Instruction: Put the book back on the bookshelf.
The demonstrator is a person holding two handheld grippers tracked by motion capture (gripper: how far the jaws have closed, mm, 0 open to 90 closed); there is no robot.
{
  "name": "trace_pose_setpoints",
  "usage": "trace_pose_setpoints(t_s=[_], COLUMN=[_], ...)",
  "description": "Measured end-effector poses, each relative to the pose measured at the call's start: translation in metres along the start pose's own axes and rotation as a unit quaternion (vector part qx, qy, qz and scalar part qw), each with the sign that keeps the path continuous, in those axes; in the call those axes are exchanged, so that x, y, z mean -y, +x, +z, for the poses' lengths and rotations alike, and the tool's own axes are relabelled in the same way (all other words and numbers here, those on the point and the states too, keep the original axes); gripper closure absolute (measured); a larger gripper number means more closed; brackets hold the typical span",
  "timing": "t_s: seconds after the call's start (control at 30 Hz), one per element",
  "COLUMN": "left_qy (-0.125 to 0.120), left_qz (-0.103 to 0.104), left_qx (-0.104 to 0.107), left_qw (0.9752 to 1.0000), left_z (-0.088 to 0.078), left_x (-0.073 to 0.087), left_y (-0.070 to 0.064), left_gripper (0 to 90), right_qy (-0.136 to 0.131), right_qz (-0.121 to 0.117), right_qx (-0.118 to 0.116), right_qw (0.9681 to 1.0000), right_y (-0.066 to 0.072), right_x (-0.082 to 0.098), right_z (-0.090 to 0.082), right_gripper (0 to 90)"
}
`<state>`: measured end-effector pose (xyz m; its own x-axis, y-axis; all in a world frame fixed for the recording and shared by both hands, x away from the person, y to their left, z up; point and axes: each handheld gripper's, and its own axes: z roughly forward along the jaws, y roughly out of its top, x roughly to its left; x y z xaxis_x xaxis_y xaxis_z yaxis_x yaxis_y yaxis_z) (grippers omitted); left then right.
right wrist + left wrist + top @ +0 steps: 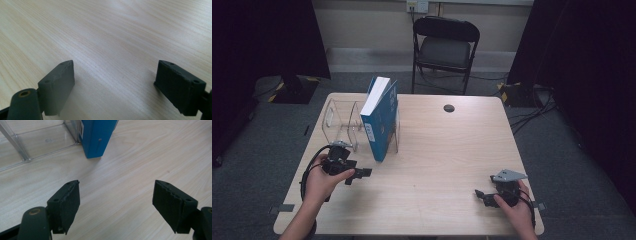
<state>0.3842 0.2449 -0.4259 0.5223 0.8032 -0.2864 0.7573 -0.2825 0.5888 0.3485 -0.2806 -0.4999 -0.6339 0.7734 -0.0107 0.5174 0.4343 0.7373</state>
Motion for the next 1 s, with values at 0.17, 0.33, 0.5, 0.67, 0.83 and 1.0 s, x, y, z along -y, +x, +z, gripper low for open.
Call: trace_pose_setpoints(t_s=[0.17, 0.33, 0.5, 0.67, 0.83, 1.0], left_qy=[0.006, 0.007, 0.008, 0.014, 0.023, 0.021], left_qz=[-0.005, -0.005, -0.005, -0.005, -0.003, -0.005], left_qx=[0.003, 0.004, 0.000, -0.001, -0.005, -0.008], left_qw=[1.0000, 1.0000, 1.0000, 0.9999, 0.9997, 0.9997], left_z=[0.008, 0.011, 0.014, 0.019, 0.023, 0.024], left_x=[0.009, 0.015, 0.022, 0.029, 0.036, 0.040], left_y=[0.003, 0.006, 0.009, 0.011, 0.013, 0.015], left_gripper=[21.5, 21.5, 21.4, 21.0, 20.9, 20.9], right_qy=[0.000, 0.000, 0.000, 0.000, 0.000, 0.000], right_qz=[0.000, 0.000, 0.000, 0.000, 0.000, 0.000], right_qx=[0.000, 0.000, 0.000, 0.000, 0.000, 0.000], right_qw=[1.0000, 1.0000, 1.0000, 1.0000, 1.0000, 1.0000], right_y=[0.000, 0.000, 0.000, 0.000, 0.000, 0.000], right_x=[0.000, 0.000, 0.000, 0.000, 0.000, 0.000], right_z=[0.000, 0.000, 0.000, 0.000, 0.000, 0.000], right_gripper=[14.8, 14.8, 14.8, 14.9, 14.8, 14.8])
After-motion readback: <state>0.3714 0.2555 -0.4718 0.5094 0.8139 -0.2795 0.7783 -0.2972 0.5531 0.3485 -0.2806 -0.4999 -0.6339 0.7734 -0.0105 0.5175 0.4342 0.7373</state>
